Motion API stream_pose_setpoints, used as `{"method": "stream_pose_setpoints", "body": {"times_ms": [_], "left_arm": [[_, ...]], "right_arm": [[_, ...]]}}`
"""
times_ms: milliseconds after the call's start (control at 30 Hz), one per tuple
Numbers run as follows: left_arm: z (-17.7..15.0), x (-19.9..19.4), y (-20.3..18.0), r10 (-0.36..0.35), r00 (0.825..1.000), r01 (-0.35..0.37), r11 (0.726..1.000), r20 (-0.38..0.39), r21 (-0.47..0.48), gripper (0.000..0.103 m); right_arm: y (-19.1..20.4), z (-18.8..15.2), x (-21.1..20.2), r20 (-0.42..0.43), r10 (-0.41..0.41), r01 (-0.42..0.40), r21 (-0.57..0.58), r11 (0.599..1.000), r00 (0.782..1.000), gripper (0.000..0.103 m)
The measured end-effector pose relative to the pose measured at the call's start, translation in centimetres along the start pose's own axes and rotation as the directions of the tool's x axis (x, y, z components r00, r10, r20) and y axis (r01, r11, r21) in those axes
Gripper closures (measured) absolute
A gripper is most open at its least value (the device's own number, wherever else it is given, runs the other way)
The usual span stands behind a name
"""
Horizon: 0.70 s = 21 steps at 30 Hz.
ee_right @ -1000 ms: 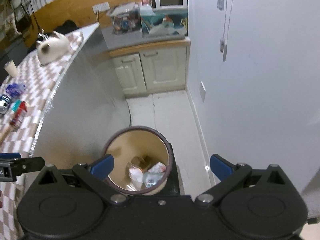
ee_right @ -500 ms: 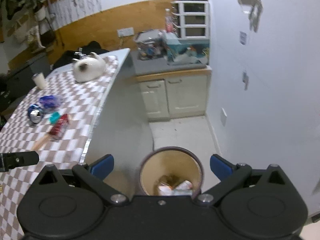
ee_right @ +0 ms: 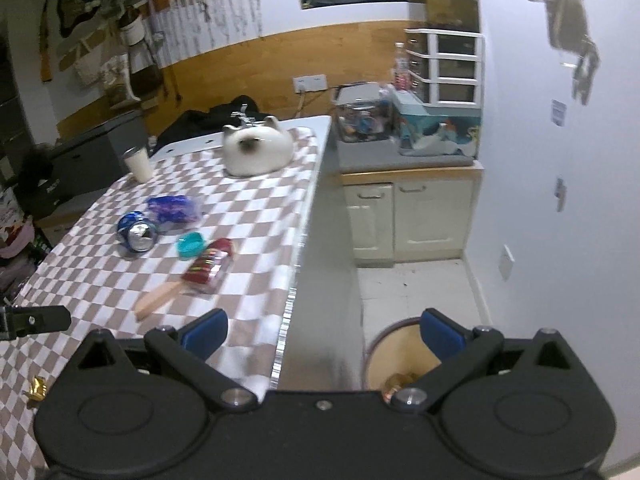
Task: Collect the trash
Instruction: 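Move both tools back from the bin toward the table, then grasp the gold foil wrapper with the left tool while the right tool grasps the red packet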
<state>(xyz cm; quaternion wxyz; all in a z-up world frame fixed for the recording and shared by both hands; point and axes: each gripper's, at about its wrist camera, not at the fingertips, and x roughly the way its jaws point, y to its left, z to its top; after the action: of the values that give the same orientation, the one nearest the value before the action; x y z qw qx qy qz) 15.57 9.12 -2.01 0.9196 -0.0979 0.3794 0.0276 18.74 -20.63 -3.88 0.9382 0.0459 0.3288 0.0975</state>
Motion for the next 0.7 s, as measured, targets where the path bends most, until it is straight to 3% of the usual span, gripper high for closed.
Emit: {"method": "stream_pose_setpoints", "body": {"times_ms": [300,500,700], "left_arm": [[-1.2,0.5,8.4,0.104,0.994,-0.108,0.988,-0.043,-0.111,0.0],[-3.3,1.7,13.8,0.17,0.977,-0.194,0.958,-0.128,-0.21,0.0],[-5.3,2.4,17.4,0.195,0.964,-0.243,0.918,-0.179,-0.312,0.0]], "right_arm": [[6.3,1.1,3.0,0.007,0.06,-0.059,-0.08,0.995,0.998,0.0],[9.4,2.4,5.7,0.001,0.104,-0.103,-0.167,0.981,0.995,0.0],[12.0,4.0,9.9,-0.022,0.203,-0.2,-0.3,0.933,0.979,0.0]]}}
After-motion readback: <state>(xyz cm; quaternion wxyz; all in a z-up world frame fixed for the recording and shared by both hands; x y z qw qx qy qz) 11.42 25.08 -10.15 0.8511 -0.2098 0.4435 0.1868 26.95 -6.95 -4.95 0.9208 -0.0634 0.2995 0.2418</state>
